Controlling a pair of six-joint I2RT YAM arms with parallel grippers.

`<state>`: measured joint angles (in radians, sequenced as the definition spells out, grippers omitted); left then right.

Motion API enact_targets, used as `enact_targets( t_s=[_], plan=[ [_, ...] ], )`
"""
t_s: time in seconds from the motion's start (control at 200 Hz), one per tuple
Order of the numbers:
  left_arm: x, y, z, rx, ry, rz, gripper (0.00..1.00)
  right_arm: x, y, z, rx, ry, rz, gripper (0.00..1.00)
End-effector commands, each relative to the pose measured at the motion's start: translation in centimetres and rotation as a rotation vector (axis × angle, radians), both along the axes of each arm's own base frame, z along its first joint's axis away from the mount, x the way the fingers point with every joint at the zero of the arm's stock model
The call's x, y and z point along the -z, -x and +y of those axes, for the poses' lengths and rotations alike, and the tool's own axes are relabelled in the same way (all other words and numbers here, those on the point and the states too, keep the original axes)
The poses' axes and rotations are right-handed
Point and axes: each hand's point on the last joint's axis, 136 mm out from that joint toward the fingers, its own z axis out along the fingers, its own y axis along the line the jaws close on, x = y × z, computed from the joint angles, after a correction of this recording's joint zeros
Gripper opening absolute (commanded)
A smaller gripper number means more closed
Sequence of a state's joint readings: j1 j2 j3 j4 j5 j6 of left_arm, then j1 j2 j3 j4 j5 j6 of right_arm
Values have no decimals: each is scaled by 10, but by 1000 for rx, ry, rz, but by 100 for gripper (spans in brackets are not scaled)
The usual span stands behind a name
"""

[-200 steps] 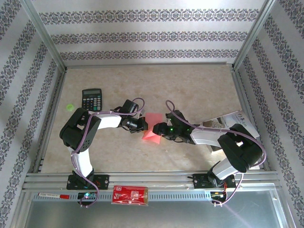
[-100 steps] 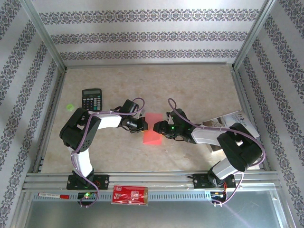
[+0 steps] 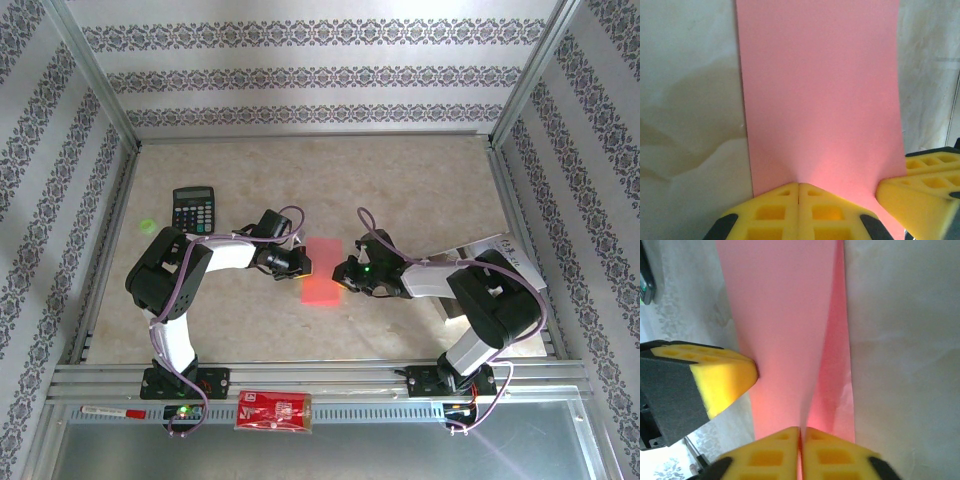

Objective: Fold a paper plane with a square sheet of paper (pick it up from the middle)
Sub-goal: Fold the triangle a second time at the center of the table.

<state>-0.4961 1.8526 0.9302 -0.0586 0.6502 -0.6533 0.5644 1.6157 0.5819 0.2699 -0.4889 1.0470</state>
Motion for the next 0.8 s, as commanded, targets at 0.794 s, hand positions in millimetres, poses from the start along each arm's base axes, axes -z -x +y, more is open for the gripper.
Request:
enact_targets(
  t_s=[0.794],
  plan=[
    [-33,-1,4,0,2,-74,28,-14,2,-3,-6,36,85,0]
  ],
)
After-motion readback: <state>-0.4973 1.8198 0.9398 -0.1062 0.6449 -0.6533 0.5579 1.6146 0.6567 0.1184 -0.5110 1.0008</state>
